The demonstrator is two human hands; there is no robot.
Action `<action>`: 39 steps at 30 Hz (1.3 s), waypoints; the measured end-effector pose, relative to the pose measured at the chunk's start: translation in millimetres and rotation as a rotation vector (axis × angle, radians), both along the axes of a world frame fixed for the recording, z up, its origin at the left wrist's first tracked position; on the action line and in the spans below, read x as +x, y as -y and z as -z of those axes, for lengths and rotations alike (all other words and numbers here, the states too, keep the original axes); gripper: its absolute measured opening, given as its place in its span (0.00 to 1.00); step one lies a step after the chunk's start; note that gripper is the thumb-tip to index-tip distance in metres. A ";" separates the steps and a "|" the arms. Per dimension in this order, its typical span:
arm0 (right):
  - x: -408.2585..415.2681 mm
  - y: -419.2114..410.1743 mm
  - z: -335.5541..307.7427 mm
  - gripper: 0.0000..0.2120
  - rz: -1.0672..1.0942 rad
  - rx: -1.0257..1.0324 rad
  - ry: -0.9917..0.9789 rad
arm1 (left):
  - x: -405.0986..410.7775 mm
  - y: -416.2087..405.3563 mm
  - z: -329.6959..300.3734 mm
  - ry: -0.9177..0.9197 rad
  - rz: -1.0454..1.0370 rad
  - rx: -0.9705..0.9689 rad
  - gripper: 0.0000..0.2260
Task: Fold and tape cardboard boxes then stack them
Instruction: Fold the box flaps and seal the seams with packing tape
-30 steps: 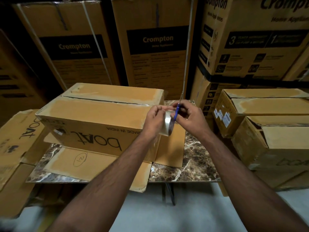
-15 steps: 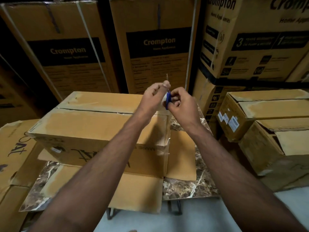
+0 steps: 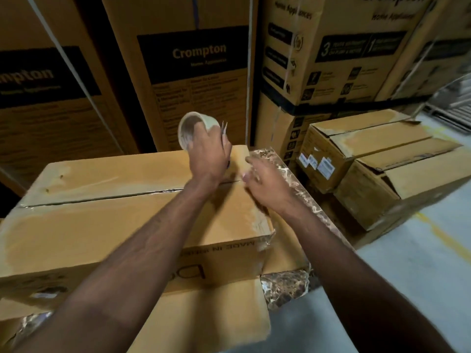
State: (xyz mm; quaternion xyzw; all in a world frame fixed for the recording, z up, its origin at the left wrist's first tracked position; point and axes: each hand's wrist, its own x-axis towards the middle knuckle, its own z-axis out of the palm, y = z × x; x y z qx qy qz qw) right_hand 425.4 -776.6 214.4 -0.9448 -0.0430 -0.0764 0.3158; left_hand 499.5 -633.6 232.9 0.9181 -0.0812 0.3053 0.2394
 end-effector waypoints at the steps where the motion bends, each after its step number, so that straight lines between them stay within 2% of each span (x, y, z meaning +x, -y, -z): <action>1: -2.1 -4.4 11.3 0.29 -0.015 -0.095 -0.115 | 3.2 -1.9 5.8 -0.059 -0.007 0.088 0.13; 3: -6.2 -10.9 28.8 0.35 0.010 -0.180 -0.251 | 6.0 -2.3 23.1 -0.169 -0.006 0.226 0.14; 4: -6.9 -12.2 34.7 0.36 0.036 -0.154 -0.275 | 5.7 -2.5 32.6 -0.200 0.000 0.266 0.15; 6: -5.3 -11.2 36.1 0.37 0.102 0.054 -0.319 | 5.0 -4.7 45.8 -0.225 0.004 0.300 0.15; 8: -0.8 -5.5 25.8 0.34 0.147 0.218 -0.369 | 6.5 -6.1 49.3 -0.197 0.012 0.309 0.16; 10: 5.3 2.8 16.4 0.28 0.142 0.258 -0.446 | 5.9 -5.7 48.9 -0.180 0.038 0.310 0.17; 12: 16.1 9.9 12.1 0.29 0.140 0.309 -0.523 | 4.3 -6.3 50.3 -0.163 0.065 0.321 0.19; 13: 23.4 10.6 12.0 0.29 0.163 0.330 -0.494 | 3.3 -7.4 50.8 -0.157 0.070 0.324 0.19; 16: 51.8 6.8 4.1 0.29 0.306 0.315 -0.220 | 2.3 -11.4 50.8 -0.149 0.081 0.336 0.18; 18: 69.5 -1.2 -0.3 0.29 0.203 0.250 -0.188 | 3.5 -13.3 51.7 -0.137 0.075 0.360 0.17; 20: 82.0 -6.3 3.8 0.31 0.095 0.206 -0.253 | 4.7 -13.7 54.0 -0.114 0.079 0.365 0.15; 23: 89.0 -0.8 15.6 0.32 0.119 0.389 -0.339 | 7.3 -9.9 55.7 -0.101 0.083 0.364 0.16; 26: 87.4 11.9 26.5 0.27 0.120 0.612 -0.465 | 8.1 -5.6 60.3 -0.142 0.064 0.362 0.16; 28: 84.1 19.0 29.0 0.31 0.092 0.699 -0.566 | 9.8 -6.4 61.9 -0.155 0.048 0.363 0.17; 30: 85.4 21.1 22.1 0.35 0.032 0.680 -0.564 | 14.2 -8.0 56.0 -0.140 0.048 0.350 0.16; 33: 88.3 18.8 17.6 0.47 0.042 0.645 -0.420 | 18.5 -8.4 43.4 -0.128 0.019 0.354 0.14; 35: 58.5 4.6 8.5 0.44 0.058 0.558 -0.285 | 16.9 -7.7 42.3 -0.133 0.032 0.374 0.14; 37: 19.1 -6.3 13.9 0.36 -0.060 0.344 -0.159 | 13.1 -6.5 42.9 -0.130 0.048 0.368 0.15; 39: 5.0 0.1 35.7 0.36 -0.121 0.203 -0.082 | 7.9 -2.9 40.8 -0.131 0.040 0.358 0.15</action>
